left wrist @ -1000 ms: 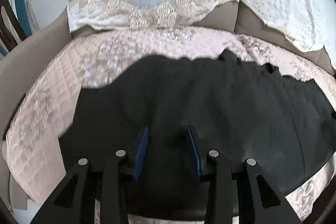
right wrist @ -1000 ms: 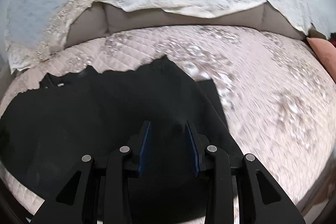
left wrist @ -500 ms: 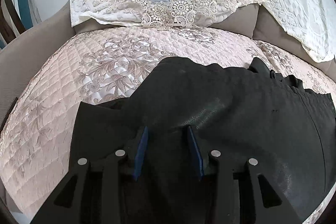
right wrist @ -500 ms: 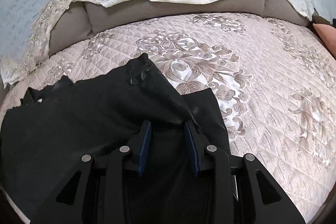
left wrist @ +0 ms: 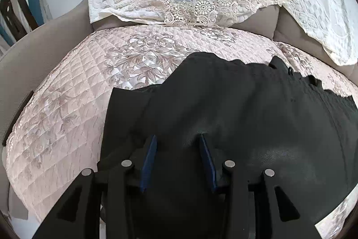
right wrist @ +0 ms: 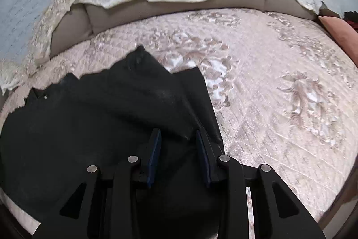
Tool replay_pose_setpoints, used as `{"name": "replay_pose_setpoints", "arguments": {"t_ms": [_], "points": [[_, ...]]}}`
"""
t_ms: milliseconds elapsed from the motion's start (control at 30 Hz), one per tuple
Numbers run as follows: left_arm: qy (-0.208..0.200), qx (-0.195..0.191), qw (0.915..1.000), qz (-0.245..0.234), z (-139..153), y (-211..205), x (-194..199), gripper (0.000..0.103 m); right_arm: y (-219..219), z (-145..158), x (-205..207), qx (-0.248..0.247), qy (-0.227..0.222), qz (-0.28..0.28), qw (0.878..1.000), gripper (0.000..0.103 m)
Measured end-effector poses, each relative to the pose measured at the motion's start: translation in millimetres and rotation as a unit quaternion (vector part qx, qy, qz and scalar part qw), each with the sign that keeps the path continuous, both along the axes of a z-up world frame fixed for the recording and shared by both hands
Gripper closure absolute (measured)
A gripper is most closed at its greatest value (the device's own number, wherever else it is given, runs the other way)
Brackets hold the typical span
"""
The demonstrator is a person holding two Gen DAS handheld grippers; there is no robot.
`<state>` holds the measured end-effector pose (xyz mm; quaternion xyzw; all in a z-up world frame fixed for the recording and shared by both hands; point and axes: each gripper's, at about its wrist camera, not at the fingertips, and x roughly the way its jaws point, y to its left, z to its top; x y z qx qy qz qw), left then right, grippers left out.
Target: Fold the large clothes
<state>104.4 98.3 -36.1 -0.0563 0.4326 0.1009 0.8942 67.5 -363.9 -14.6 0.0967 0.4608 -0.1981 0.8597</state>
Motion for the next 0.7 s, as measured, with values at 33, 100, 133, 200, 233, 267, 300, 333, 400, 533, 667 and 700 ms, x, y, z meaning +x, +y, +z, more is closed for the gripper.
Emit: {"name": "replay_pose_setpoints", "arguments": {"t_ms": [33,100,133,200,233,267,300,333,400,533,667,700], "points": [[-0.002,-0.008,1.0000,0.004,5,1,-3,0.061,4,6,-4,-0.001,-0.006,0.003,1.000,0.070],[-0.007,-0.018,0.9998,0.004,11,1,-11,0.061,15,18,-15,0.000,-0.019,0.011,1.000,0.070],[-0.009,-0.020,0.9998,0.002,14,0,-18,0.061,22,21,-22,0.000,-0.019,0.014,1.000,0.069],[-0.011,-0.025,0.9996,0.000,16,1,-31,0.061,34,23,-34,0.004,-0.021,0.031,0.999,0.069],[-0.014,-0.026,0.9996,-0.003,17,1,-39,0.061,39,22,-39,0.004,-0.021,0.035,0.999,0.069],[-0.016,-0.023,0.9996,-0.004,18,1,-45,0.061,42,20,-44,0.002,-0.018,0.037,0.999,0.069],[-0.017,-0.018,0.9997,-0.006,17,1,-50,0.061,43,14,-47,0.002,-0.008,0.036,0.999,0.069],[-0.016,-0.016,0.9997,-0.009,15,1,-53,0.061,43,7,-48,0.002,0.002,0.036,0.999,0.069],[-0.011,-0.015,0.9998,-0.012,8,3,-54,0.060,42,0,-46,0.004,0.016,0.031,0.999,0.069],[-0.016,-0.026,0.9995,-0.004,19,3,-59,0.060,56,22,-47,0.001,-0.002,0.036,0.999,0.069],[-0.035,-0.052,0.9978,0.022,32,15,-74,0.054,84,37,-58,0.006,-0.026,0.070,0.997,0.069],[-0.035,-0.050,0.9977,0.030,33,19,-76,0.052,91,38,-59,0.007,-0.027,0.079,0.996,0.069]]}}
